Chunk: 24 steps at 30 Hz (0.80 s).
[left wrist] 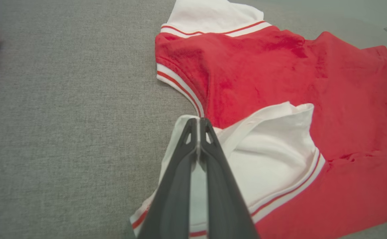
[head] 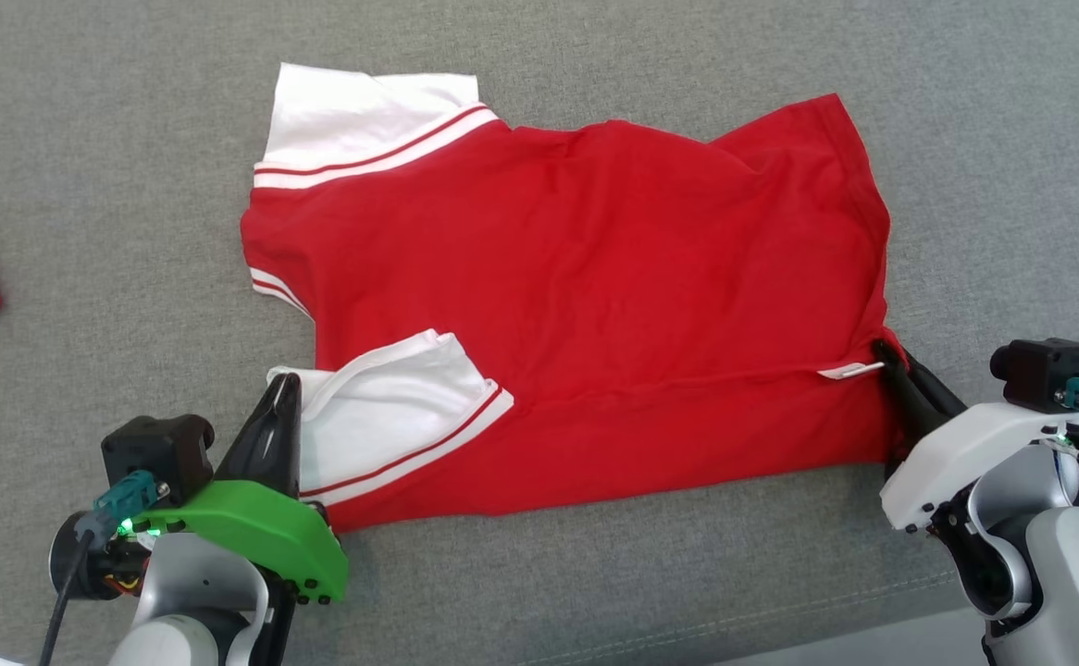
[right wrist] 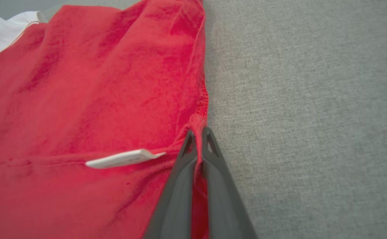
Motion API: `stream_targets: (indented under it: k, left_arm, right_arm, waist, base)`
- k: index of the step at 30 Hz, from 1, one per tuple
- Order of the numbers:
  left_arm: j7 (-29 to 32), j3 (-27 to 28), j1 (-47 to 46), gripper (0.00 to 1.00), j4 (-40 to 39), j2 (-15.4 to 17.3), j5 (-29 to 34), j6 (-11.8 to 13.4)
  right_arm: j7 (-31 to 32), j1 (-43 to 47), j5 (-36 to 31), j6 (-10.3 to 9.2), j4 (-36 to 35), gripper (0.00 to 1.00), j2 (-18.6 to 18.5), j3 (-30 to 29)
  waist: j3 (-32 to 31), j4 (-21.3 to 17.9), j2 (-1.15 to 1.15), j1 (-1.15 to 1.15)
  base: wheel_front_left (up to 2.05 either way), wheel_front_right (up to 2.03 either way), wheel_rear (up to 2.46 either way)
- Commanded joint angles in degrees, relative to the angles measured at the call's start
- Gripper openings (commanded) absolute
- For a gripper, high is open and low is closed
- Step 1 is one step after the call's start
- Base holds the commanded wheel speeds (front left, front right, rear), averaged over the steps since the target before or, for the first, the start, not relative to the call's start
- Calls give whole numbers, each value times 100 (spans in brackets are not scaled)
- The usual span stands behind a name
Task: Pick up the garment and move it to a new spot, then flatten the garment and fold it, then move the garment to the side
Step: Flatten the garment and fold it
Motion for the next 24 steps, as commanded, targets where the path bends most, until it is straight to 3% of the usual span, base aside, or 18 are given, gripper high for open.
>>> stream_targets:
  k: [1, 6, 14, 24]
  left_arm:
    - [-110, 16, -145, 100, 104, -13, -41, -44]
    - [-606, 161, -106, 100, 303, -112, -58, 14]
    - [-2190, 542, -253, 100, 503, -249, 57, -58]
    - [-2849, 615, -395, 100, 972, -4, 295, -218]
  right_arm:
    - [-167, -92, 38, -2, 48, 100, -24, 32]
    - [-760, 94, -47, -2, 73, 100, -30, -48]
    - [-1890, 246, -371, -2, -119, 100, 121, -438]
    - [-2389, 53, -815, -2, -236, 100, 231, -297]
  waist:
    - [120, -47, 0, 0]
    - [-29, -7, 0, 0]
    - [-388, -11, 0, 0]
    - [-705, -5, 0, 0]
  base:
    - [0, 0, 0]
    - [0, 0, 0]
    - [0, 0, 0]
    - [0, 0, 0]
